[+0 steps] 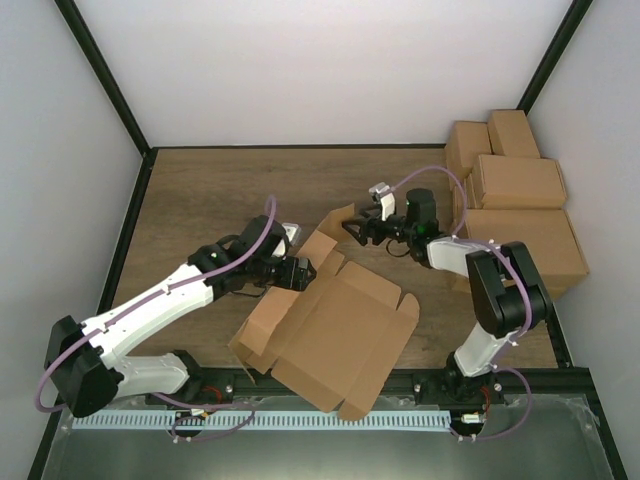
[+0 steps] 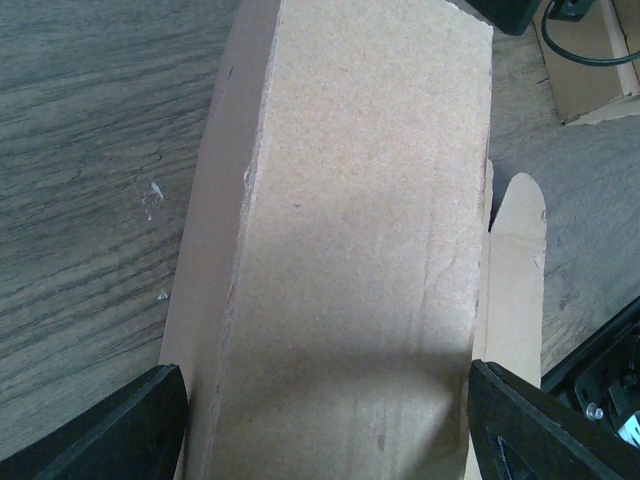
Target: Fold the paper box
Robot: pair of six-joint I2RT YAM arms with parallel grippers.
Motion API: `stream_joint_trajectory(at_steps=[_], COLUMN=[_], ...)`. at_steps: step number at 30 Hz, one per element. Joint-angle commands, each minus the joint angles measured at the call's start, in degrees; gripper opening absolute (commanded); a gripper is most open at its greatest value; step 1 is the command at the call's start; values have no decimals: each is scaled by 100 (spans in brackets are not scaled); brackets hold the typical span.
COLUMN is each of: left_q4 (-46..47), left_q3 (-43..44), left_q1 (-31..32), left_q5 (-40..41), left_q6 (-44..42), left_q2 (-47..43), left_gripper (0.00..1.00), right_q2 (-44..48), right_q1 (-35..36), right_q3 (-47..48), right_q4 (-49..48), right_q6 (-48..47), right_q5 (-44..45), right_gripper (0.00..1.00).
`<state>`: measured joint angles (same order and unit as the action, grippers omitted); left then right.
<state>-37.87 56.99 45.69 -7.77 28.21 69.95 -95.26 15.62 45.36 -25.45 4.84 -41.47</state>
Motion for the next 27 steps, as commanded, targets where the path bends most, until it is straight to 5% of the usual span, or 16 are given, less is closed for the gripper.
stream_joint_trajectory(at_steps=[1,9,17,27], left_q4=[-129,-134,-44,-156], left_q3=[144,258,236,259], left_q1=[30,36,34,35], left_q5=[37,17,26,223], left_q6=[-55,-63,-16,10], left_q2=[66,113,116,31], left_gripper=[79,79,79,78], right_q2=[-287,-472,432,1447], right_q1=[45,71,461,985], right_q3=[412,766,287,75], right_q4=[-254,135,549,1137], right_q6=[-712,-1227,-1028,98], right_q5=[-233,-1307,-209,907], right_gripper=[88,48,4,1])
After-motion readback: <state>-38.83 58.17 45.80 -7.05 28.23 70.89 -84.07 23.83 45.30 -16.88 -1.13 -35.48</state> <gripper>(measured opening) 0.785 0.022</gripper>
